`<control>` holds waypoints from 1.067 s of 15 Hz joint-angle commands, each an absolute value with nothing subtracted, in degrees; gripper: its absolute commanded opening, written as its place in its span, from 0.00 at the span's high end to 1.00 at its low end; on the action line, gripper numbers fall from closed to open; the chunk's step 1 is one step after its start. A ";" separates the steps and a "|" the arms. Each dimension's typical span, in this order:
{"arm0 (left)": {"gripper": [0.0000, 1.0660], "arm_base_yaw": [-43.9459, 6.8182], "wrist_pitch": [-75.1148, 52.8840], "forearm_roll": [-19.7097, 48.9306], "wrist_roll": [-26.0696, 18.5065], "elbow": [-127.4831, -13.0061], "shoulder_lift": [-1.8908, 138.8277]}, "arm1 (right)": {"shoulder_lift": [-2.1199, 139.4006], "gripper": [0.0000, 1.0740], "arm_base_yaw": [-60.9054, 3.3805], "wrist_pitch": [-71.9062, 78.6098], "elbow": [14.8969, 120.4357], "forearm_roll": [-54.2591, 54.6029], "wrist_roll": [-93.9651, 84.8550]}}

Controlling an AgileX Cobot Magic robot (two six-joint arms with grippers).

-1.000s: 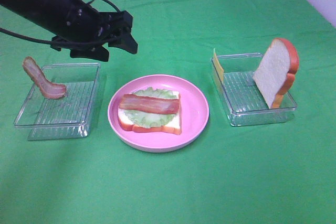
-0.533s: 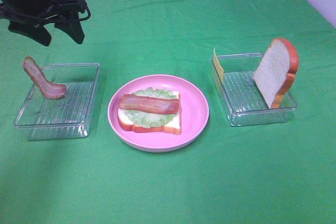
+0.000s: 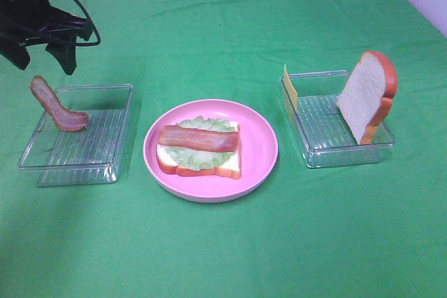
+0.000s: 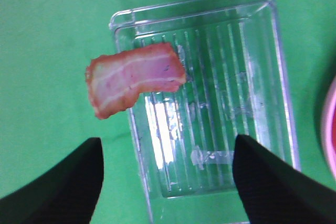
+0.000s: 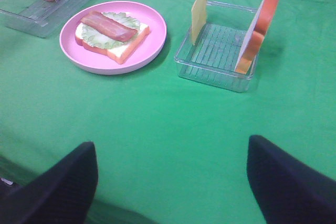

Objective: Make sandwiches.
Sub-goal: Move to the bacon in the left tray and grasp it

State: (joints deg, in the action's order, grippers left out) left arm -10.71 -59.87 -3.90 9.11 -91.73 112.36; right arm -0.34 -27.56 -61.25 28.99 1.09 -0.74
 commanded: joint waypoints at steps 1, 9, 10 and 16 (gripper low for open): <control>0.37 -7.79 -60.79 -4.30 9.97 -91.90 113.85 | -0.69 0.30 -27.39 -60.79 28.82 0.97 -1.26; 0.47 -4.81 -54.95 -2.75 9.51 -91.90 120.03 | -0.69 0.30 -27.39 -60.79 28.82 0.97 -1.26; 0.52 -4.81 -53.57 -2.75 9.51 -91.90 120.21 | -0.69 0.30 -27.39 -60.79 28.82 0.97 -1.26; 0.90 -4.81 -51.28 -2.75 9.63 -91.90 120.66 | -0.69 0.30 -27.39 -60.79 28.82 0.97 -1.26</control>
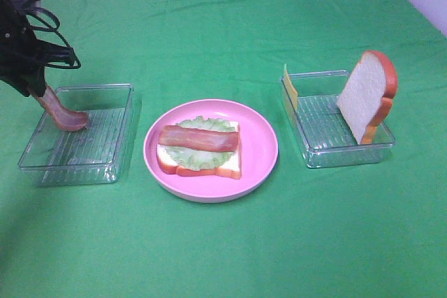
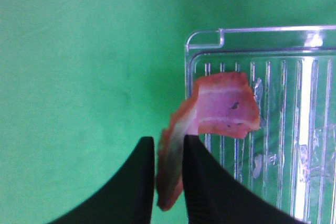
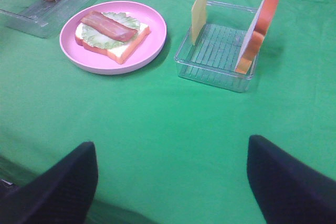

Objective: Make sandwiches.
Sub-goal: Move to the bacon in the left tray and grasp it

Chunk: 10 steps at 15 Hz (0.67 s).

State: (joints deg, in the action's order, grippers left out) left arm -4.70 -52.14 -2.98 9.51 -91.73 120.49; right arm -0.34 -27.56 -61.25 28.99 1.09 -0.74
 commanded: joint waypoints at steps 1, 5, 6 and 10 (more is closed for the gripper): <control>1.00 -4.81 -50.71 -2.75 9.74 -91.90 120.66 | -0.69 0.30 -27.39 -60.79 28.82 0.97 -1.26; 1.00 -4.81 -50.36 -2.64 9.97 -91.90 120.49 | -0.69 0.30 -27.39 -60.79 28.82 0.97 -1.26; 1.00 -4.81 -50.36 -1.66 9.97 -91.90 119.81 | -0.69 0.30 -27.39 -60.79 28.82 0.97 -1.26; 1.00 -4.81 -48.19 11.29 1.78 -91.96 115.16 | -0.69 0.30 -27.39 -60.79 28.82 0.97 -1.26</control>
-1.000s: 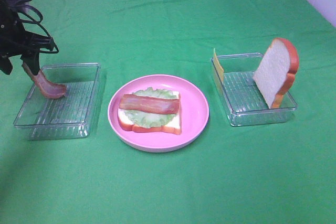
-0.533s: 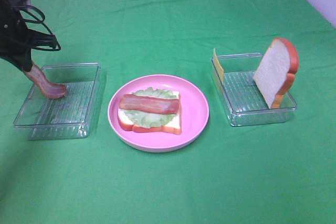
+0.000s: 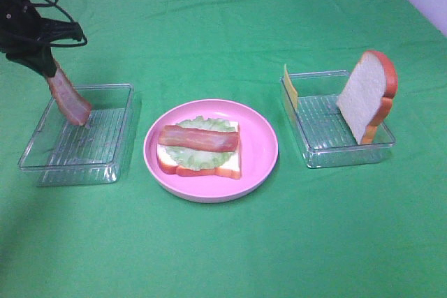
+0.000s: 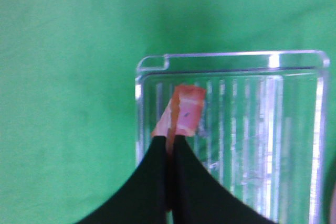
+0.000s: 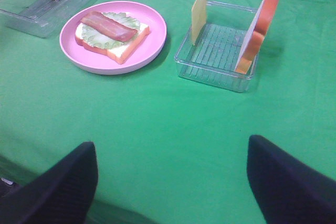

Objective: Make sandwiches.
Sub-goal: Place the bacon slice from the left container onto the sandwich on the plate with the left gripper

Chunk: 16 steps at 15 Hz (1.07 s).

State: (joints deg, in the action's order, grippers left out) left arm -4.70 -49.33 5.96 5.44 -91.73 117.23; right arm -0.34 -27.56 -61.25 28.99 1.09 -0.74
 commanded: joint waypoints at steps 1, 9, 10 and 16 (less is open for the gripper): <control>1.00 -4.81 -47.90 19.42 -2.58 -91.96 113.90 | -0.69 0.30 -27.39 -60.79 28.82 0.97 -1.26; 1.00 -11.92 -49.22 45.84 -15.13 -91.96 113.62 | -0.69 0.30 -27.39 -60.79 28.82 0.97 -1.26; 1.00 -14.44 -49.16 48.07 -16.56 -91.96 113.62 | -0.69 0.30 -27.39 -60.79 28.82 0.97 -1.26; 1.00 -24.81 -48.47 54.60 -20.51 -91.96 115.91 | -0.69 0.30 -27.39 -60.79 28.82 0.97 -1.26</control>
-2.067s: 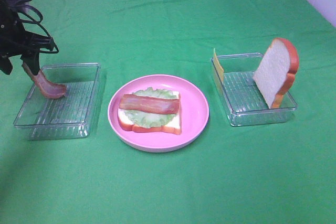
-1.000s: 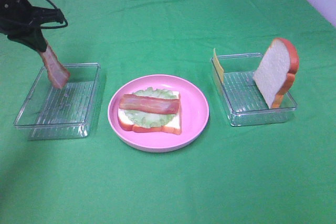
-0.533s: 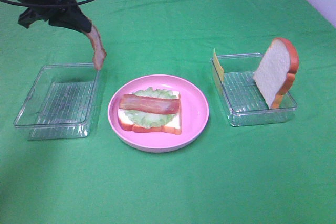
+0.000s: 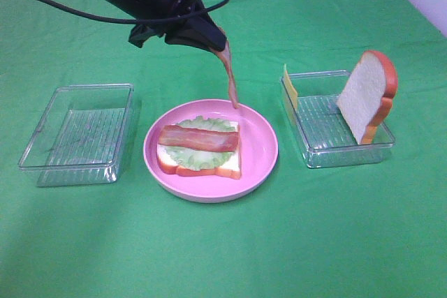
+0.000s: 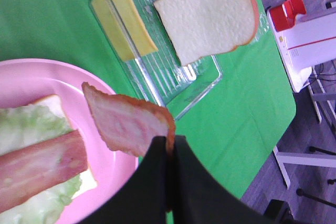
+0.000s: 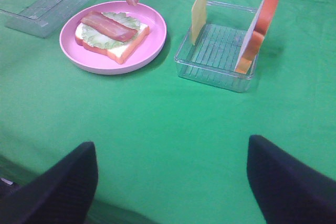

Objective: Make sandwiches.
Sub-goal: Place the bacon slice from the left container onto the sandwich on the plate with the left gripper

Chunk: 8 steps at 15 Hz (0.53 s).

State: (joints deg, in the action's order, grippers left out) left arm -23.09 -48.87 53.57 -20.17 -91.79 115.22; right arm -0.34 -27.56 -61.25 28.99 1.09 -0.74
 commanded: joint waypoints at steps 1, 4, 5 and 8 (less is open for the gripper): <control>1.00 -25.90 -48.30 54.09 -20.68 -91.96 116.83 | -0.69 0.30 -27.39 -60.79 28.82 0.97 -1.26; 1.00 -26.70 -47.96 50.13 -20.74 -91.90 120.09 | -0.69 0.30 -27.39 -60.79 28.82 0.97 -1.26; 1.00 -26.70 -47.44 45.49 -20.17 -91.90 120.89 | -0.69 0.30 -27.39 -60.79 28.82 0.97 -1.26; 1.00 -26.70 -45.66 31.51 -13.52 -91.90 120.89 | -0.69 0.30 -27.39 -60.79 28.82 0.97 -1.26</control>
